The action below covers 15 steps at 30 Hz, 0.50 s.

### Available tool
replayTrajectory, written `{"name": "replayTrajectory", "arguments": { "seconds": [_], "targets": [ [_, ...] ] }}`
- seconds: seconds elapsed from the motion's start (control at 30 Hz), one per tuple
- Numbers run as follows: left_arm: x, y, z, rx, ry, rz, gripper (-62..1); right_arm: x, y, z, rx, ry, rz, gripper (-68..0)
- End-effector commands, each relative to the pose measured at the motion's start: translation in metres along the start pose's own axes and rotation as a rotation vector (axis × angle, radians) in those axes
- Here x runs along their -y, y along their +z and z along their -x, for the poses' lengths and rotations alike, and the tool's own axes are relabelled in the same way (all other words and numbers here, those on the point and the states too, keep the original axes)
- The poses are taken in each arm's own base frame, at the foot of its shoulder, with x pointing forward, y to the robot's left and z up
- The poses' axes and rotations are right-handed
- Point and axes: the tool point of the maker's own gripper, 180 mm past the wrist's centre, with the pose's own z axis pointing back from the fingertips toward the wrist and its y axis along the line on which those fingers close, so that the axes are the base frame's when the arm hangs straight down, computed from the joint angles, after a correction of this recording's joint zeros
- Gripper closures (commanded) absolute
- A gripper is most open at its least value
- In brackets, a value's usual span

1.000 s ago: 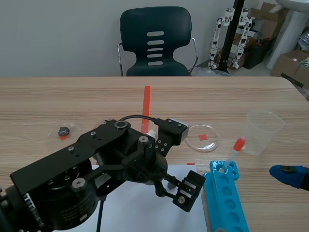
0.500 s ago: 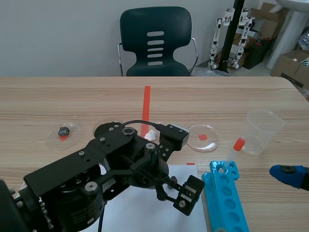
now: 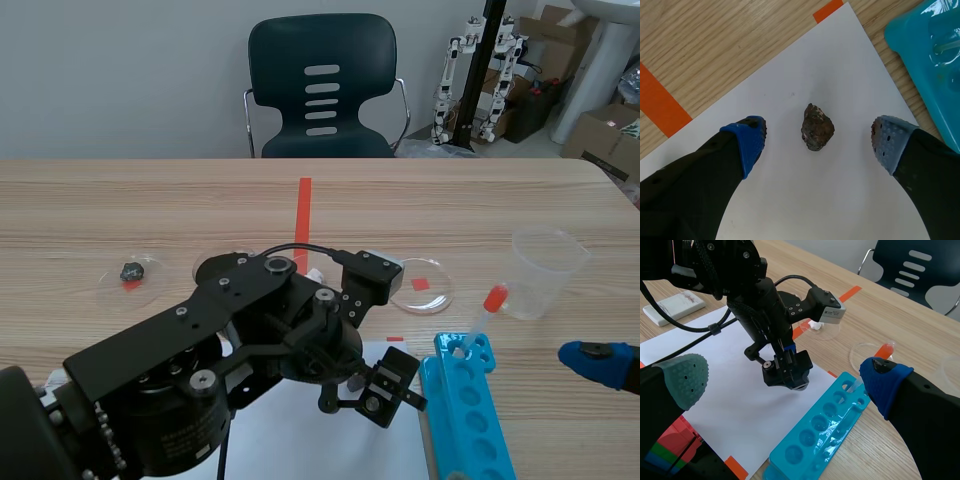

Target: Pick up the right mineral with the left hand

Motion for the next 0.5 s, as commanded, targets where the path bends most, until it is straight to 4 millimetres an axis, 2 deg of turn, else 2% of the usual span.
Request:
{"name": "replayTrajectory", "arguments": {
  "seconds": [0.0,0.13,0.33,0.47],
  "targets": [
    [0.0034,0.0032,-0.0115,0.029,-0.002,0.006,-38.5,0.0014,-0.0004,-0.0061,0.025,-0.002,0.005,-63.8],
    [0.0034,0.0032,-0.0114,0.029,-0.002,0.006,-34.1,0.0014,-0.0004,-0.0061,0.025,-0.002,0.005,-63.8],
    [0.0028,0.0032,-0.0121,0.033,0.003,0.002,-33.9,0.0014,-0.0004,-0.0061,0.025,-0.002,0.005,-63.8],
    [0.0028,0.0032,-0.0119,0.032,0.003,0.002,-26.2,0.0014,-0.0004,-0.0061,0.025,-0.002,0.005,-63.8]
  ]
}}
